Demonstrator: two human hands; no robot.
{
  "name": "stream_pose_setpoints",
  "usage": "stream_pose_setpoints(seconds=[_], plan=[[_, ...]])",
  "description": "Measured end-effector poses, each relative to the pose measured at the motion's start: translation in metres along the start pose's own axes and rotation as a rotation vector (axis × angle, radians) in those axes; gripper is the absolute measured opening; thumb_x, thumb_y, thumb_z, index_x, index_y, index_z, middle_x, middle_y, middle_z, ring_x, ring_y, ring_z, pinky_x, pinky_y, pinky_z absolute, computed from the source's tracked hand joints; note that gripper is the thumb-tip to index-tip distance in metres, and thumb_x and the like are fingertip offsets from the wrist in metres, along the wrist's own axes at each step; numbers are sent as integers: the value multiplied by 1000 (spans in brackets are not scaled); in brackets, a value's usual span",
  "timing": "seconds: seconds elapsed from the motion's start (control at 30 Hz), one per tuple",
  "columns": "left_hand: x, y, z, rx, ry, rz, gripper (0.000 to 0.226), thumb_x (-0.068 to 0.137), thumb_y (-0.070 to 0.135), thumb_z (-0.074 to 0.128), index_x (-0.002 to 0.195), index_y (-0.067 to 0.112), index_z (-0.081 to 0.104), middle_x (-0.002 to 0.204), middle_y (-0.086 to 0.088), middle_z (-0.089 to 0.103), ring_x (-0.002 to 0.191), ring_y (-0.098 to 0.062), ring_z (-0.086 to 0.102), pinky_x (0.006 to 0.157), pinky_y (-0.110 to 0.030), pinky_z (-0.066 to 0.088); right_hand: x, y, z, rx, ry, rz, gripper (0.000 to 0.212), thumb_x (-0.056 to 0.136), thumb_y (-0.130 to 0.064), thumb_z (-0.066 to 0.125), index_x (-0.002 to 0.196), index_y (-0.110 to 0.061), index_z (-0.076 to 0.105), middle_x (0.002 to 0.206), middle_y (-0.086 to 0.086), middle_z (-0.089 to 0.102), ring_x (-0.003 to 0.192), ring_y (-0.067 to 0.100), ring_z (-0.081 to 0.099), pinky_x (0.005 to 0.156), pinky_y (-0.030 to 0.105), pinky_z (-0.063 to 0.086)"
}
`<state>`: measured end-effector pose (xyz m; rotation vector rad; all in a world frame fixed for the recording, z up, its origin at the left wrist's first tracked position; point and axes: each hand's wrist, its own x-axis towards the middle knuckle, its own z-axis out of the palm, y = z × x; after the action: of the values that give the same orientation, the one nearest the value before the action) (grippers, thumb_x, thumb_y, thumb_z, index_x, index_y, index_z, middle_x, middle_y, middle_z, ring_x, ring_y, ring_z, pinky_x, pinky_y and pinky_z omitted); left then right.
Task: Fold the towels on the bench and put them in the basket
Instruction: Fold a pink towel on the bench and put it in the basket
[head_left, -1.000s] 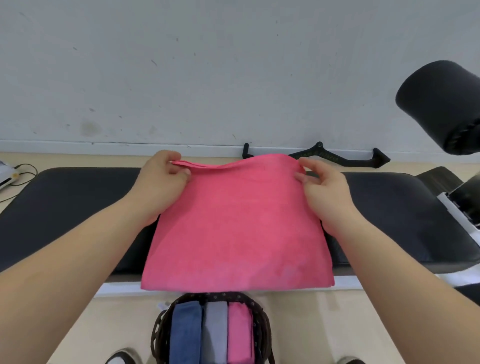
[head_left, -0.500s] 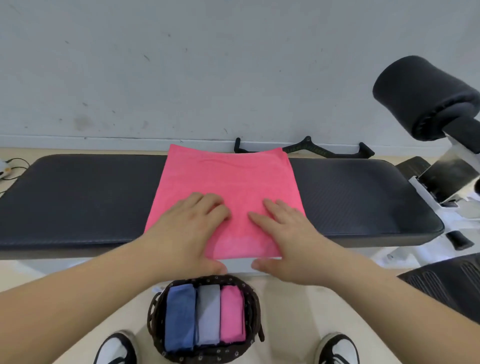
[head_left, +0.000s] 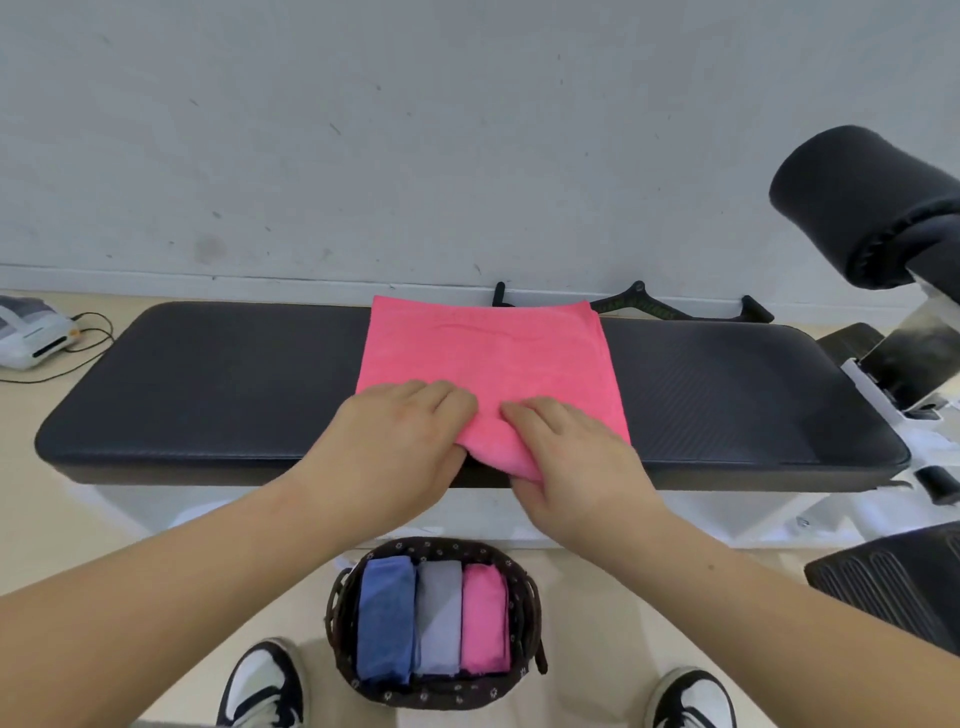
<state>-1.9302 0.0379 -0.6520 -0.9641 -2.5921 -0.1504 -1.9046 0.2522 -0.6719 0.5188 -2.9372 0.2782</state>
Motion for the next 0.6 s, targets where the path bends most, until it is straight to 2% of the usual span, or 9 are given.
stream_pose_setpoints(seconds=[0.03,0.1,0.17,0.23,0.3,0.37,0.4,0.47,0.6], plan=[[0,-4,-1,18,-13,-1,18,75,14,58,91,12,65,77,-3,62,63,-30,58,51,-40,48,2,0,-6,-10,1,20,48,80,-26,61,127,-16,63,117,5,63,101,33,65,72,44,58],[-4,-19,-3,66,-93,2,31,60,2,67,89,14,64,75,-1,61,65,-31,58,52,-38,49,3,8,-15,-36,-21,78,36,81,-14,61,117,-17,64,109,2,58,97,30,60,64,42,54],[-10,-37,-8,77,-154,-19,32,54,0,66,82,17,65,72,2,60,67,-29,59,52,-34,47,-2,17,-22,-52,2,112,32,77,-9,60,107,-18,67,101,0,57,95,29,59,63,41,54],[-17,-49,-18,12,-172,-101,22,60,7,56,75,20,65,69,6,59,66,-26,58,52,-30,44,-9,27,-28,-43,-36,154,33,77,-8,56,104,-22,70,99,-3,61,98,25,59,71,39,54],[-25,-54,-26,-129,-169,-219,15,67,12,45,65,20,57,59,4,50,58,-20,49,49,-28,38,-16,36,-36,4,-113,191,27,77,-8,52,90,-25,68,89,-4,62,90,24,57,68,34,49],[-29,-56,-31,-323,-189,-317,17,76,9,46,60,15,51,53,-4,44,50,-14,38,46,-28,32,-22,44,-44,65,-127,209,12,72,-10,48,66,-21,53,66,0,51,68,25,48,55,32,36],[-30,-54,-33,-439,-225,-371,22,80,3,49,60,13,53,55,-8,46,49,-12,37,48,-25,33,-25,47,-48,111,-121,220,12,69,-11,46,60,-18,42,58,1,41,60,23,39,51,31,29],[-29,-52,-36,-641,-305,-479,22,83,-6,51,65,5,58,57,-7,49,52,-7,40,51,-23,37,-27,52,-58,210,-118,251,18,70,-10,47,59,-13,33,54,2,31,56,20,26,51,31,25],[-22,-57,-35,-881,-264,-674,12,83,-4,50,73,-6,55,59,-2,40,56,-16,36,52,-24,30,-20,47,-78,560,-107,354,23,70,-18,47,60,-12,27,61,3,23,61,21,22,58,38,23]])
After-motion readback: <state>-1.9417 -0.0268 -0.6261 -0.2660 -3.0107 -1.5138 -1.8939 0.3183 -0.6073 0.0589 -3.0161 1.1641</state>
